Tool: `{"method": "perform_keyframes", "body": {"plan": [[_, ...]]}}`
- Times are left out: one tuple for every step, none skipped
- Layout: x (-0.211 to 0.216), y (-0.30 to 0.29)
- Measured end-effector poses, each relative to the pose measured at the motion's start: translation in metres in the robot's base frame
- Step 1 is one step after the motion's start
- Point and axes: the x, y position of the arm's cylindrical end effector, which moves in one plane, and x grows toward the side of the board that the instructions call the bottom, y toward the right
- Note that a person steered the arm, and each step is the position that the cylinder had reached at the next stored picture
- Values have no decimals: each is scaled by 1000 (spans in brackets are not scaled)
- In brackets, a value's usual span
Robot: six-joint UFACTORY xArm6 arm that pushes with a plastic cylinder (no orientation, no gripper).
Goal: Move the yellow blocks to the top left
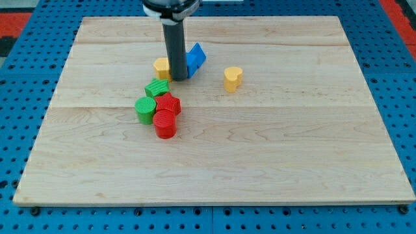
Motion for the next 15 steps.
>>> {"method": "perform_keyframes", "body": {"plan": [[-33, 10], [-31, 32], [-28, 116], [-11, 195], [44, 198], [45, 132], [32, 108], [26, 141], [20, 101], [15, 37], [11, -13], [13, 2], [12, 44], [-4, 45], [-17, 34]]}}
